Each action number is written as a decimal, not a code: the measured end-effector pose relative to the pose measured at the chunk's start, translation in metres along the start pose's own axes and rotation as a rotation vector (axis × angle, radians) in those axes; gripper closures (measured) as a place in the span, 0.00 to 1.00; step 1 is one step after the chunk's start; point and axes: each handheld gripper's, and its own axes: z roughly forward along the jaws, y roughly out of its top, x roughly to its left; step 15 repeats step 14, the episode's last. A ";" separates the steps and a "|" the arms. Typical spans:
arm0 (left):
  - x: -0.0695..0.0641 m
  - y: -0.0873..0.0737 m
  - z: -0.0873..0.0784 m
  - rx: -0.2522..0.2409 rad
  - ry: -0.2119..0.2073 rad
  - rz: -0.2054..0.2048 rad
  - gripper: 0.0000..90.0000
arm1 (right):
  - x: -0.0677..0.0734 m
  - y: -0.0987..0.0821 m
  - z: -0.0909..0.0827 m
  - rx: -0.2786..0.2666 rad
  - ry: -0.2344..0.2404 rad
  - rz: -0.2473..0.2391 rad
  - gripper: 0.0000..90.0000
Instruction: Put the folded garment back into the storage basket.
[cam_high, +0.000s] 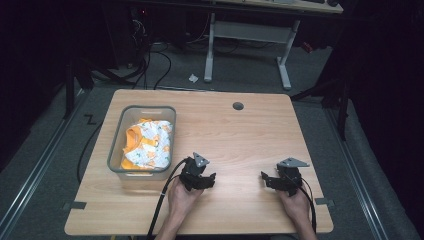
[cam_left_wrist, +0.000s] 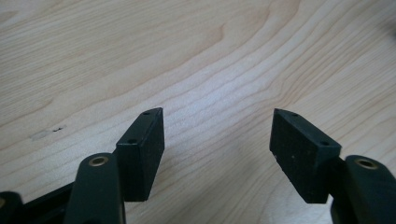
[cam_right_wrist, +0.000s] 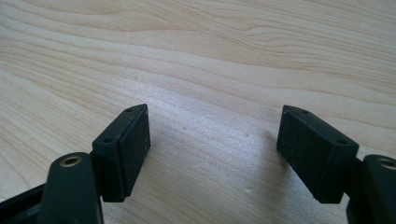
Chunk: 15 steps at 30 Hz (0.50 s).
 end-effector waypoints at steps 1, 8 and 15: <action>-0.001 -0.001 0.002 0.003 0.010 0.006 0.40 | 0.000 0.000 0.000 0.000 0.000 0.000 0.29; -0.001 -0.012 0.005 -0.064 0.046 0.012 0.38 | 0.000 0.000 0.000 0.000 0.000 0.000 0.29; -0.001 -0.013 0.005 -0.065 0.050 0.007 0.38 | 0.000 0.000 0.000 0.001 0.001 -0.001 0.29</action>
